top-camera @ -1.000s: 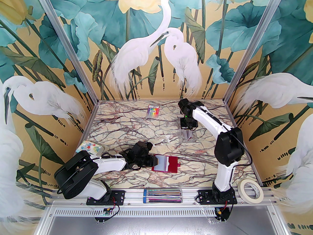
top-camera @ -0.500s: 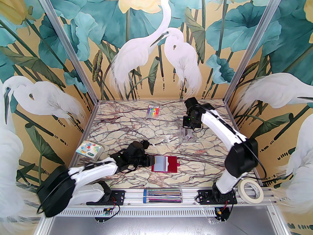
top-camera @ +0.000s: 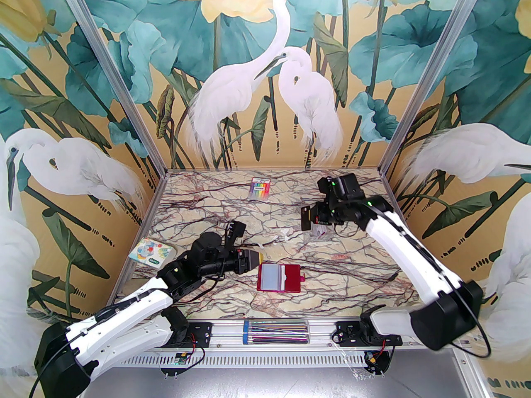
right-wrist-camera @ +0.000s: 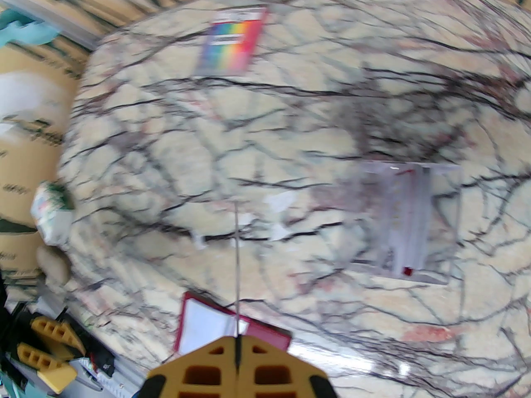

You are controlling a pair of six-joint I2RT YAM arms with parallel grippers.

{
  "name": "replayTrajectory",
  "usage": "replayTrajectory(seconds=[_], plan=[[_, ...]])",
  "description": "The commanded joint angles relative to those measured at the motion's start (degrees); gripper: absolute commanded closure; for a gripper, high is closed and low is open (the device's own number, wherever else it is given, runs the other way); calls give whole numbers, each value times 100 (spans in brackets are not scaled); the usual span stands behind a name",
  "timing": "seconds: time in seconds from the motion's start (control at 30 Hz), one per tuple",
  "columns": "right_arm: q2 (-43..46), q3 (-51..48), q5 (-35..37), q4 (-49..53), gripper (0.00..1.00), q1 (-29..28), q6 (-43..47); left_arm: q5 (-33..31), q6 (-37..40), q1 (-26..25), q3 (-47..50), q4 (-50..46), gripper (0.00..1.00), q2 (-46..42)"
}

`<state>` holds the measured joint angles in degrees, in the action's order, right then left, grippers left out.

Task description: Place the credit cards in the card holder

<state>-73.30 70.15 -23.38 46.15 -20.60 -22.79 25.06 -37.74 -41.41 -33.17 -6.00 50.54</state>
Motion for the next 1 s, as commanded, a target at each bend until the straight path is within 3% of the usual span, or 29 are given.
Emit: replayTrajectory(seconds=[0.0, 0.37, 0.73, 0.97], plan=[[515, -423, -916, -586, 100, 12, 178, 718, 59, 240, -3, 754, 60, -94], [1369, -1157, -2601, -1530, 100, 6, -393, 1853, -197, 467, 61, 2776, 45, 530], [1469, -1396, -3507, -1955, 100, -79, -796, 2238, -323, 467, -102, 3206, 44, 933], [1373, -1442, -3569, -2049, 100, -255, -858, 2313, -395, 467, -165, 3356, 45, 1093]])
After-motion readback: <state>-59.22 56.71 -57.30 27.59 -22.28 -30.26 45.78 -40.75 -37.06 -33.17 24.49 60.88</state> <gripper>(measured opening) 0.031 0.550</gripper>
